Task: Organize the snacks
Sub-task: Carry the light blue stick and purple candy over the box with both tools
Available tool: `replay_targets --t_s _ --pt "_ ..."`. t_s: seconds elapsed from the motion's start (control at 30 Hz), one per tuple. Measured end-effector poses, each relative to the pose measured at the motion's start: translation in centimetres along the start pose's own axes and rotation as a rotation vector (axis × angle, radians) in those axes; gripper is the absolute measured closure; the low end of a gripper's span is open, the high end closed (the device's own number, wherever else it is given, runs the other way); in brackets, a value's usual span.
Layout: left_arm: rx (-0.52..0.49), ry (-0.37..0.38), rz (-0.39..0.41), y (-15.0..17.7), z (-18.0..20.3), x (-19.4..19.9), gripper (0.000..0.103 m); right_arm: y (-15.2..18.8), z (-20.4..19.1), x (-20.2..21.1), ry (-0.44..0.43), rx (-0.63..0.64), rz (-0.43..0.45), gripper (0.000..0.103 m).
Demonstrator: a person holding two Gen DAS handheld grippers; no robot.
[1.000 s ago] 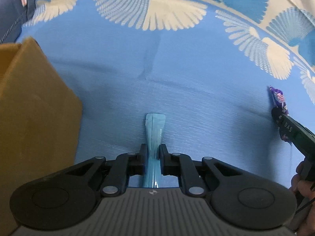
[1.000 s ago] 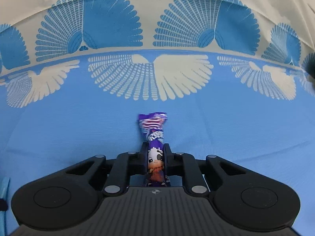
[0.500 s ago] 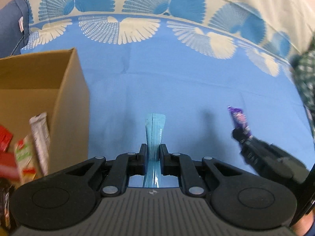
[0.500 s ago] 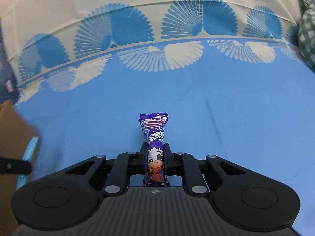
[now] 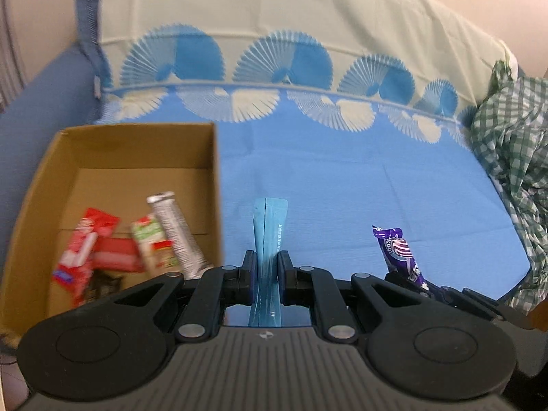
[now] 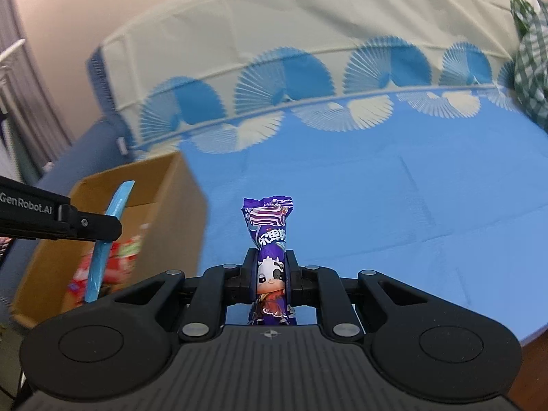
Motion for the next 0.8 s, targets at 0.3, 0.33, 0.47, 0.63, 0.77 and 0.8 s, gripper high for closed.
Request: replay_targets --t_s 0.3,0.33,0.47,0.63,0.77,0.8 --pt "0.098 -0.073 0.082 3.2 -5.1 9.1 0.090 0.7 -7.5 6.6 -0.129 0.100 0.058 0.088" --pt "0.100 -0.084 0.088 3.5 -5.7 9.8 0.090 0.8 -8.2 7.0 -0.141 0.106 0.067 0.088" --pt "0.137 -0.117 0.111 4.3 -8.2 11.8 0.090 1.9 -11.1 8.0 -0.180 0.140 0.045 0.088" --pt "0.156 -0.148 0.091 4.5 -10.7 12.1 0.090 2.5 -13.5 8.5 -0.188 0.197 0.031 0.088" --pt "0.141 -0.159 0.098 3.5 -11.9 11.8 0.090 1.9 -15.4 7.7 -0.191 0.208 0.015 0.088" --pt "0.140 -0.161 0.100 3.3 -12.1 11.7 0.090 1.7 -15.9 7.5 -0.191 0.210 0.015 0.088"
Point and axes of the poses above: each gripper's, at about its wrist camera, not at the fingertips, and x roughly against the way its jaws point, z to its right, y to its underside, the point moved 6 cm from there along -x, roughly the way its jaws point, and after that the axes turned 13 degrees about y, right-handed, at the moved point
